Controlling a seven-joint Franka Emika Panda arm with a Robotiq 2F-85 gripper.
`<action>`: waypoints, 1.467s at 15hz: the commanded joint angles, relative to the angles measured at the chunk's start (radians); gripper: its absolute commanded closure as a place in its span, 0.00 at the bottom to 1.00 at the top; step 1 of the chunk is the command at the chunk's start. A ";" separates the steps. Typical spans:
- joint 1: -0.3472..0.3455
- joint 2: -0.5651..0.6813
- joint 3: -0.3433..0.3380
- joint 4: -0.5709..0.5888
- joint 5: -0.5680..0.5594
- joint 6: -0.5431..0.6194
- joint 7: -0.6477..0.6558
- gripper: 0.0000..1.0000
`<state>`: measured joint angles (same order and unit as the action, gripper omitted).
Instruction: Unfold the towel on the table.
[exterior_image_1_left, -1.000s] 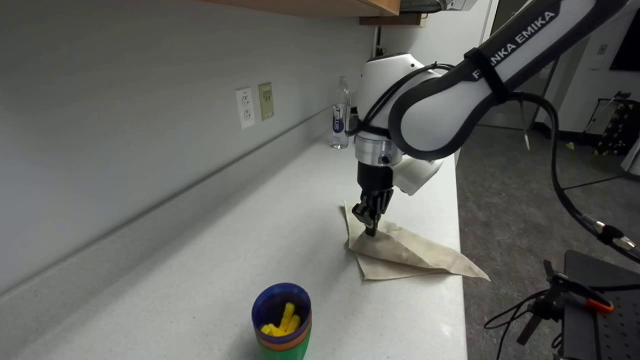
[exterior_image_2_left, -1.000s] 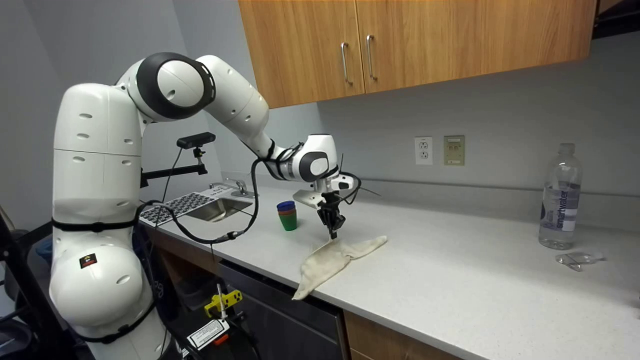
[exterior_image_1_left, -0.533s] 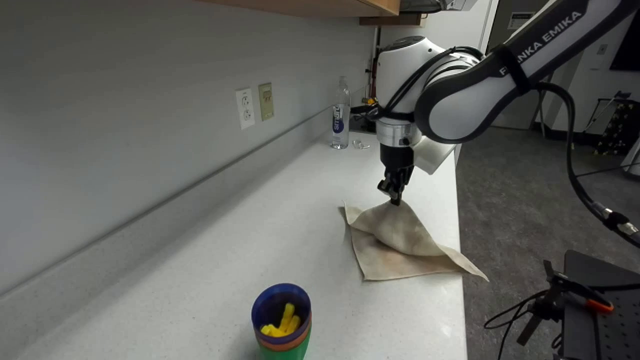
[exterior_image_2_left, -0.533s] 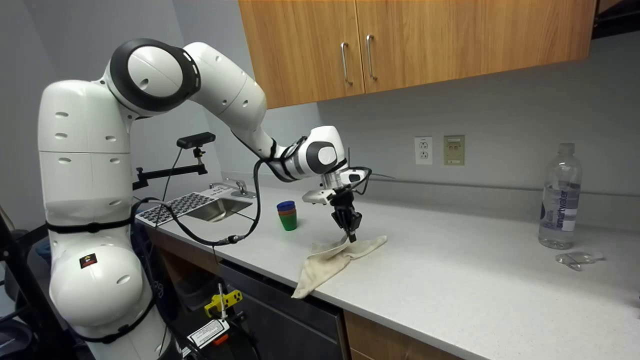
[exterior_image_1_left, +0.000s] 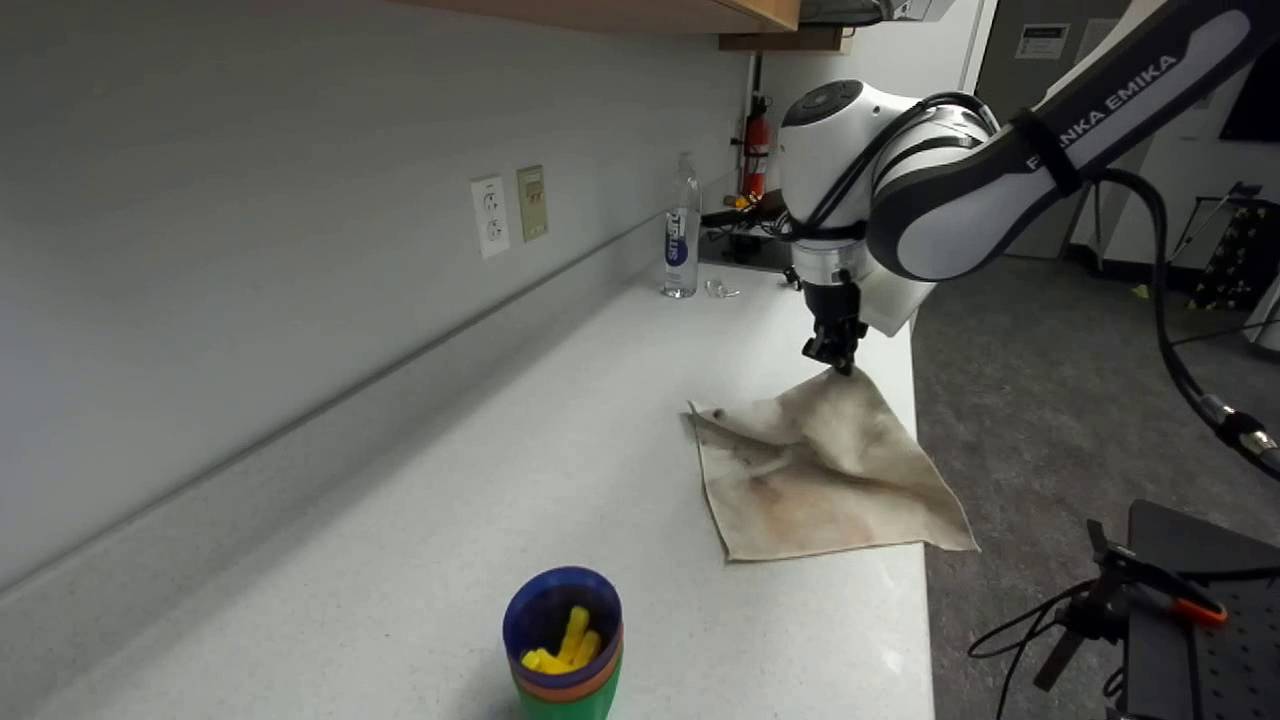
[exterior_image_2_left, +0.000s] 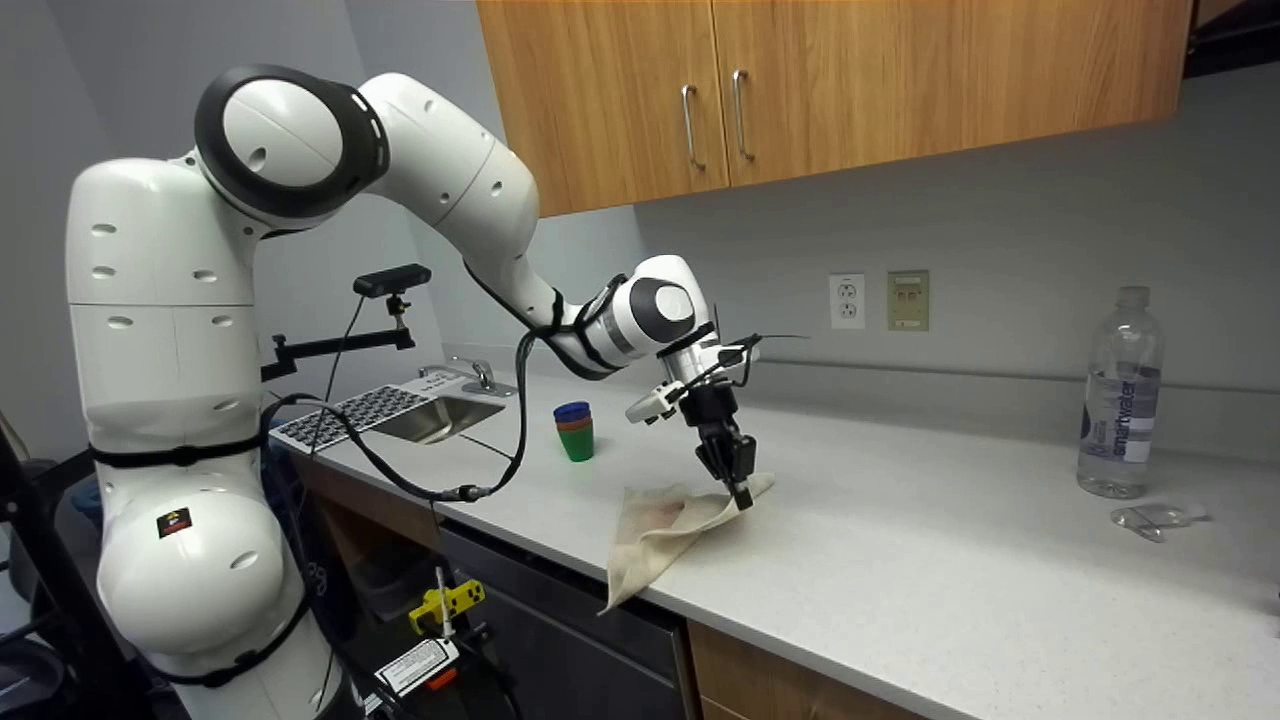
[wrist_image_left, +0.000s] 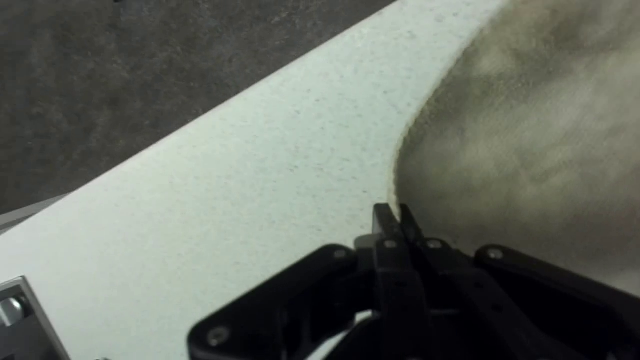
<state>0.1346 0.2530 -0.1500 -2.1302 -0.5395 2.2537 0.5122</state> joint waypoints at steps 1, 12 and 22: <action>-0.016 -0.010 -0.023 -0.004 -0.130 -0.043 0.106 1.00; -0.053 -0.026 -0.001 -0.012 -0.171 -0.074 0.209 0.42; -0.054 -0.155 0.140 -0.066 0.034 0.073 -0.001 0.00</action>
<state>0.0935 0.1523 -0.0488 -2.1476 -0.6058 2.2485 0.6235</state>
